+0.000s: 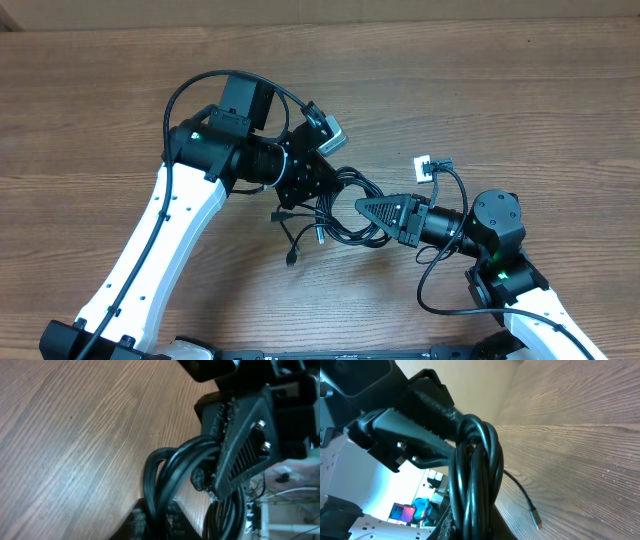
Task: Untangle cables
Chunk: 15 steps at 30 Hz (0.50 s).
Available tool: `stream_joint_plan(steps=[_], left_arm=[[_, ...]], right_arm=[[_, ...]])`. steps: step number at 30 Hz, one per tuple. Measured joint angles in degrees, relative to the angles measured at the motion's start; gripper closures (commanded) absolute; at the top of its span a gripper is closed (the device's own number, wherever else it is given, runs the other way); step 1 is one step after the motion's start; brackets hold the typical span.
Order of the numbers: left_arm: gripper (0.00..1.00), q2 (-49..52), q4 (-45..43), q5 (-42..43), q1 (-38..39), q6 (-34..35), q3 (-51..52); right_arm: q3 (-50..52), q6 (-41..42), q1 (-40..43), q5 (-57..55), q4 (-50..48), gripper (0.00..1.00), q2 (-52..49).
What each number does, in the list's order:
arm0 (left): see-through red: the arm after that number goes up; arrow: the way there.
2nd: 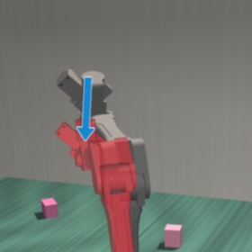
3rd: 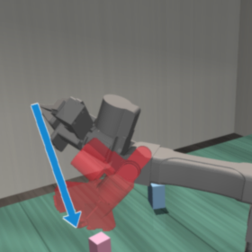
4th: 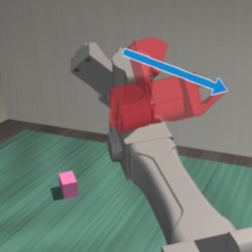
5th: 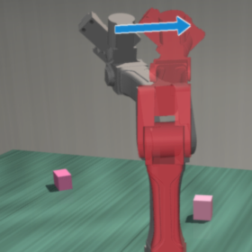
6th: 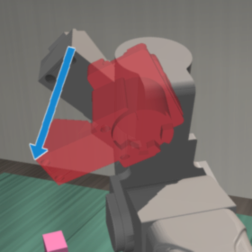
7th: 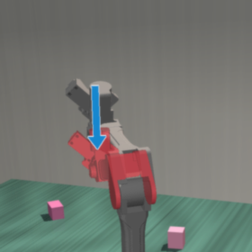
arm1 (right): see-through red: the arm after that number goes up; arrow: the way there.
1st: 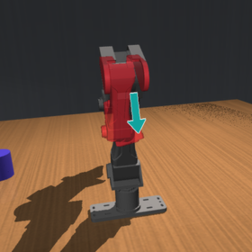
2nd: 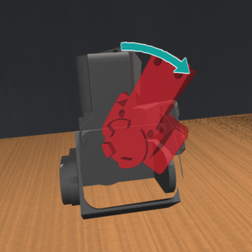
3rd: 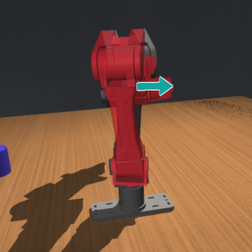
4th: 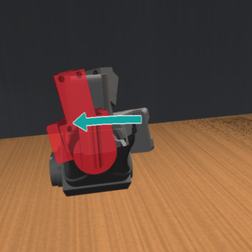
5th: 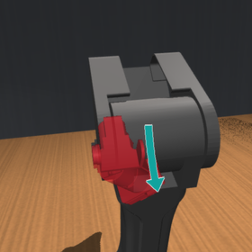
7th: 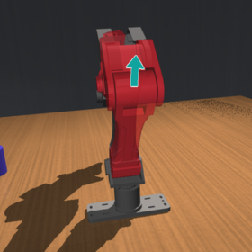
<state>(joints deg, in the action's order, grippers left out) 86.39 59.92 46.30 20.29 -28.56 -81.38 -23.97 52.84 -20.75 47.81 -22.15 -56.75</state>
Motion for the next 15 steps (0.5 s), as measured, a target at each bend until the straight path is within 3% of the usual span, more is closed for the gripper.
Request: stream_joint_plan(steps=[4, 8, 10, 11, 13, 14, 15], left_arm=[[0.96, 0.0, 0.07, 0.44, 0.02, 0.11, 0.0], [0.96, 0.0, 0.09, 0.44, 0.02, 1.57, 0.0], [0.96, 0.0, 0.07, 0.33, 0.04, 2.78, 0.0], [0.96, 0.0, 0.04, 0.0, 0.09, 3.72, 0.0], [0.96, 0.02, -0.2, -1.25, 0.13, 6.16, 0.0], [0.96, 0.04, -0.33, -2.25, 0.13, 7.89, 0.0], [0.96, 0.04, -0.31, -3.41, 0.13, 9.53, 0.0]], right_arm=[[0.0, 0.02, 0.0, 0.2, 0.04, 0.96, -0.07], [0.0, 0.61, 0.0, 0.42, 0.02, 0.79, -0.07], [0.0, 0.94, 0.0, 0.81, -0.28, 0.5, -0.07], [-0.02, 0.83, 0.0, 0.85, -0.35, 0.46, -0.07], [-0.02, 0.92, 0.0, 0.83, -0.42, 0.27, -0.07], [-0.02, 0.85, 0.0, 0.68, -0.42, 0.17, -0.07], [-0.02, 0.98, -0.02, 0.2, -0.35, 0.01, -0.07]])
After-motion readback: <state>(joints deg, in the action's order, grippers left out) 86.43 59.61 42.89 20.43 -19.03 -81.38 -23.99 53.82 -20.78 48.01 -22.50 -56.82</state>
